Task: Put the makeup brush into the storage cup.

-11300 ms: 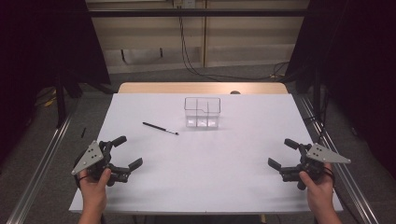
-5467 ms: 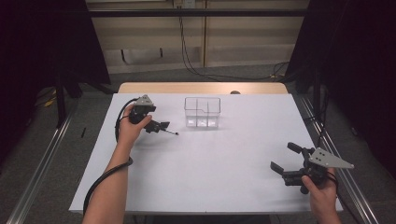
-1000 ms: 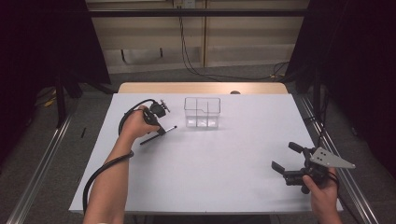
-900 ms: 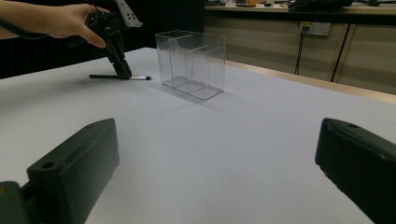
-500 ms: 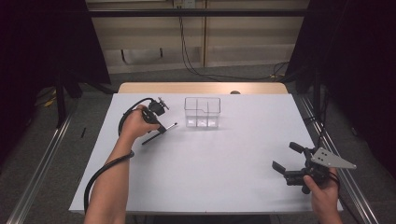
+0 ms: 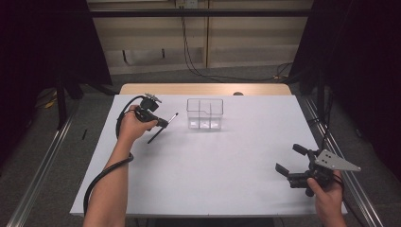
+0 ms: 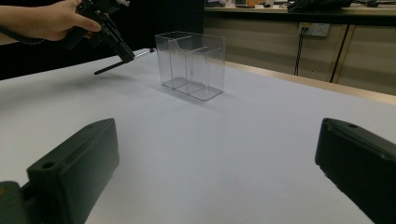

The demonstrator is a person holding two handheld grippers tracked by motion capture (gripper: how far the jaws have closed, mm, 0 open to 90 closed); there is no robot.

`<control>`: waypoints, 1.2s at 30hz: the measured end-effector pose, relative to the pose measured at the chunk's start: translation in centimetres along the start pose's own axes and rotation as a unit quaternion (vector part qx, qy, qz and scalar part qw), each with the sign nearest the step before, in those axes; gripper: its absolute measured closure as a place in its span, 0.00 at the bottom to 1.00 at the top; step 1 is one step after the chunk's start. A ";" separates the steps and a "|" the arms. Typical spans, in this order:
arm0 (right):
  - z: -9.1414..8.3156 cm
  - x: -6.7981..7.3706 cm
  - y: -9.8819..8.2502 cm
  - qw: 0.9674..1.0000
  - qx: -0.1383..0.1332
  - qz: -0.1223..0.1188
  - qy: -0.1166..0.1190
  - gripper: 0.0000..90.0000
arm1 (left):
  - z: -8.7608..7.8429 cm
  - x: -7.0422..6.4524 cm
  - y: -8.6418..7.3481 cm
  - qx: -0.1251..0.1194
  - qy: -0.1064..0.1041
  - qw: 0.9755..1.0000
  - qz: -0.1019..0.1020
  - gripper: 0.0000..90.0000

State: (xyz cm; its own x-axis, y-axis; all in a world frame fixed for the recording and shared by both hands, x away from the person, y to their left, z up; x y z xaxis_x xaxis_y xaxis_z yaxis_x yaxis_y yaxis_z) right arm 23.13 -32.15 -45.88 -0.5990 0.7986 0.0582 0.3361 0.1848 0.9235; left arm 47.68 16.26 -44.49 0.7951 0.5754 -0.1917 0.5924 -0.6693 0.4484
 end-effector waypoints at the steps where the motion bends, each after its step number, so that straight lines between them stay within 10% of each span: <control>1: 0.0 0.0 0.0 1.000 0.000 0.000 0.000 0.00 | 0.0 0.0 -0.1 -0.014 -0.003 1.000 -0.006 0.94; 17: 0.0 0.1 0.0 1.000 0.001 -0.001 0.000 0.00 | -0.3 -0.5 -1.1 -0.145 -0.026 0.988 -0.038 0.94; 21: 0.0 0.0 0.0 1.000 0.001 -0.002 0.000 0.00 | -0.5 -0.6 -1.5 -0.191 -0.027 0.980 -0.048 0.94; 36: 0.1 0.0 0.0 1.000 0.001 -0.001 -0.001 0.00 | -0.6 -1.1 -1.7 -0.264 -0.026 0.962 -0.065 0.94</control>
State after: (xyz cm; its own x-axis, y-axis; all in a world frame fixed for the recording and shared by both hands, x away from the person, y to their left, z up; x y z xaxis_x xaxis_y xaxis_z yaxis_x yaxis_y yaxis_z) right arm 23.16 -32.10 -45.90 -0.5987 0.7991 0.0555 0.3358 0.1874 0.9231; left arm 45.67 17.05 -44.53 0.7324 0.6043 -0.3138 0.5497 -0.2529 0.7961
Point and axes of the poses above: each handheld gripper's, and its own axes: z roughly forward along the jaws, y roughly out of its top, x roughly to its left, the point moved 2 cm from there along z, roughly forward along the jaws, and after that the axes turned 10 degrees about x, right-handed, at the moved point
